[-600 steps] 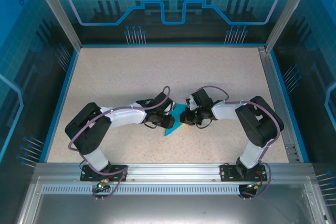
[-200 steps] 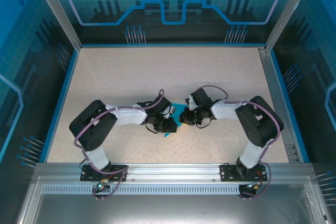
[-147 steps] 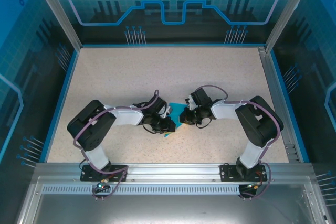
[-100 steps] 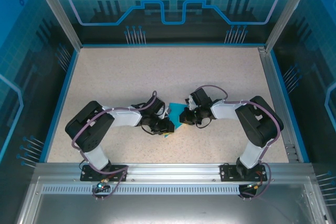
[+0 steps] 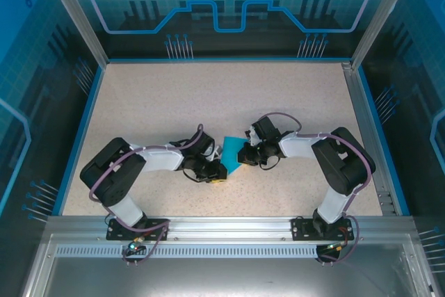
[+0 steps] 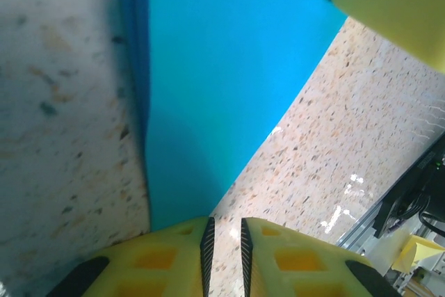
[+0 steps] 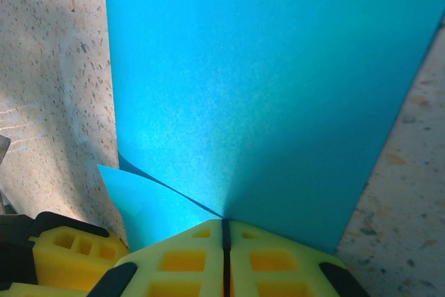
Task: Fold a paper plane with a square sheet of paper (pick it up from the middle)
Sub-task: Third fold the triangle at the center of the table.
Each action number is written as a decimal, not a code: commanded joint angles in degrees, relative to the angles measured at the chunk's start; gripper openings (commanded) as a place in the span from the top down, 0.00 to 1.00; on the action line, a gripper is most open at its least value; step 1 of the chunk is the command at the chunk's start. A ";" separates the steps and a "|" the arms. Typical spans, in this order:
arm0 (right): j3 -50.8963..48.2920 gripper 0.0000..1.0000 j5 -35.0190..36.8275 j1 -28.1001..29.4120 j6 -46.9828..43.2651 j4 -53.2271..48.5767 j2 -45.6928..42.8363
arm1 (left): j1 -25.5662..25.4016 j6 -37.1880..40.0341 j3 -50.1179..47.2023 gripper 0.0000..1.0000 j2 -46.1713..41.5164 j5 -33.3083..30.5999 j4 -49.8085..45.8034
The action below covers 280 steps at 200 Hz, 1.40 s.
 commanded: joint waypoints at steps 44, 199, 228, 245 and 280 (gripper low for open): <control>-0.45 0.91 7.84 -0.17 -1.15 -7.43 2.33 | 1.19 -0.77 -4.50 0.78 -3.09 1.52 -7.40; 0.44 0.91 5.56 -0.17 0.42 -5.51 1.06 | 2.56 0.63 7.87 0.79 4.36 1.12 -2.36; 1.40 0.90 4.41 -0.22 0.26 -5.46 -0.18 | 2.49 1.52 5.01 0.80 5.99 0.59 -2.72; 2.01 0.90 2.84 -0.08 0.18 -5.16 -1.27 | 2.49 2.41 4.19 0.81 6.26 -0.11 -3.58; 1.20 0.90 3.57 2.28 1.19 -6.20 -6.76 | 2.56 2.61 3.06 0.82 6.60 -0.87 -2.88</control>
